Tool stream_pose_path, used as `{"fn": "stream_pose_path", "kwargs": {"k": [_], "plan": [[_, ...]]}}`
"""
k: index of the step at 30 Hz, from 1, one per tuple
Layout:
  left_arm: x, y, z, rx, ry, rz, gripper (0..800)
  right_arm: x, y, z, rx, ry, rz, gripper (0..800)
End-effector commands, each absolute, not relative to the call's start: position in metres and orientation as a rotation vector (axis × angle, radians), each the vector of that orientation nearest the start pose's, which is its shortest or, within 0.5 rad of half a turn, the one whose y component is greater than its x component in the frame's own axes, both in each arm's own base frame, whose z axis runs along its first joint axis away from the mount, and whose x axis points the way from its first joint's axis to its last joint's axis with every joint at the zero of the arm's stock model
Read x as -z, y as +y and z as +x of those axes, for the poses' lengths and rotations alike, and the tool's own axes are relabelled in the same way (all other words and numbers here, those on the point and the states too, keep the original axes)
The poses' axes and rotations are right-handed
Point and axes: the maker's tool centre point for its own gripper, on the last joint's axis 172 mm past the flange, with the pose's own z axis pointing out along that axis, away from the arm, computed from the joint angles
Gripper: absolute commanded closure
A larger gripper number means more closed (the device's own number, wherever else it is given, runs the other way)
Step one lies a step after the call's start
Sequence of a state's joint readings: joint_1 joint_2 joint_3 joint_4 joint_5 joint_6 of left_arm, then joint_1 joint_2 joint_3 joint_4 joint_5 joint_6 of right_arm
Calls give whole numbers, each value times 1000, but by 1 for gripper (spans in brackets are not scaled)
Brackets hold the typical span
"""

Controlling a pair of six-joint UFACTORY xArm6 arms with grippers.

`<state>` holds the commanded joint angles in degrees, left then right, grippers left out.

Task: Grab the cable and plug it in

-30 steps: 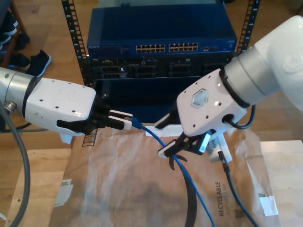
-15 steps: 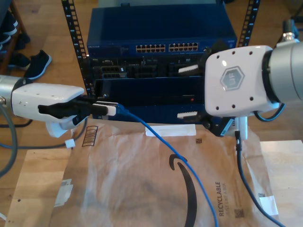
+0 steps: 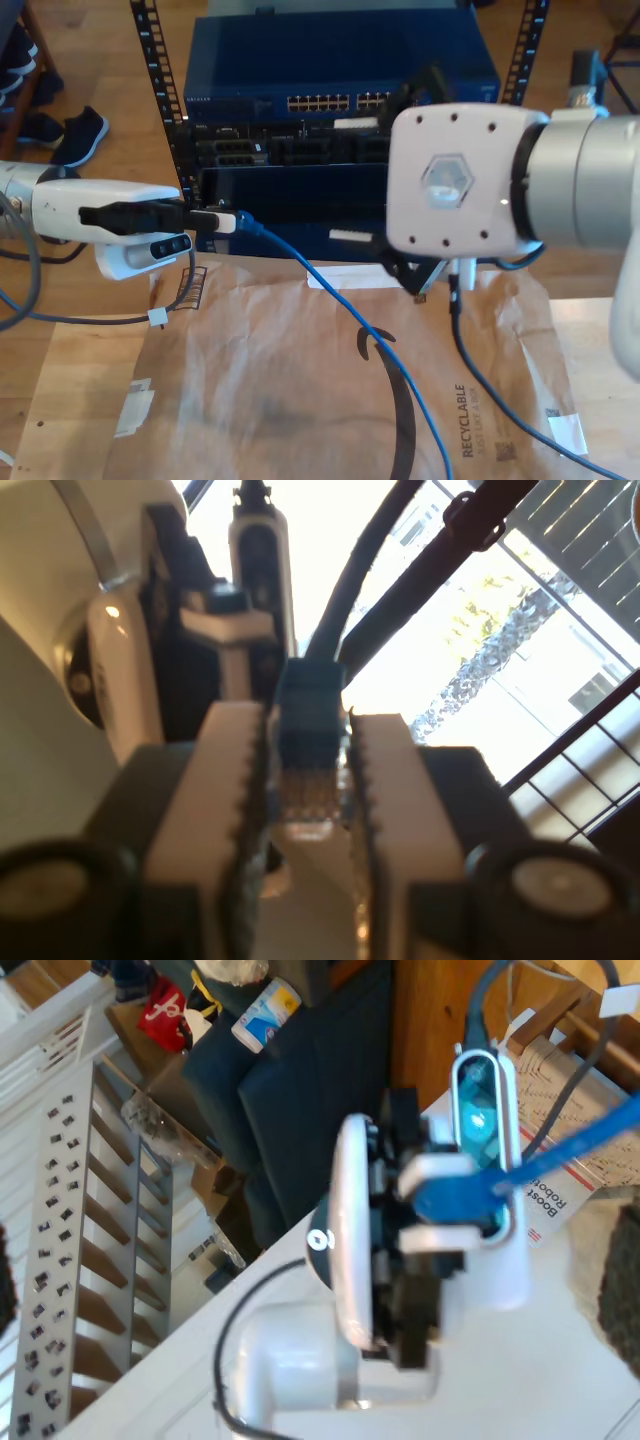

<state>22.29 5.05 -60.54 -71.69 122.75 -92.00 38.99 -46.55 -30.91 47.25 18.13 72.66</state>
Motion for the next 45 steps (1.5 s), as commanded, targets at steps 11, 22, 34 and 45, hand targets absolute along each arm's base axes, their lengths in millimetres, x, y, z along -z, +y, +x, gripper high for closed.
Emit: {"fn": "stream_pose_path", "kwargs": {"k": [11,22,34,45], "plan": [[-409,-129,359,2041,1477,966,794,-408,314,340,48,1124,-1694,23],[-411,-143,346,2103,1449,1009,789,-416,331,338,84,1079,-1679,42],[-416,-140,339,2147,1410,1016,776,-415,333,336,82,1076,-1679,161],[-420,-137,336,2198,1354,1012,769,-427,342,323,64,1032,-1673,153]]}}
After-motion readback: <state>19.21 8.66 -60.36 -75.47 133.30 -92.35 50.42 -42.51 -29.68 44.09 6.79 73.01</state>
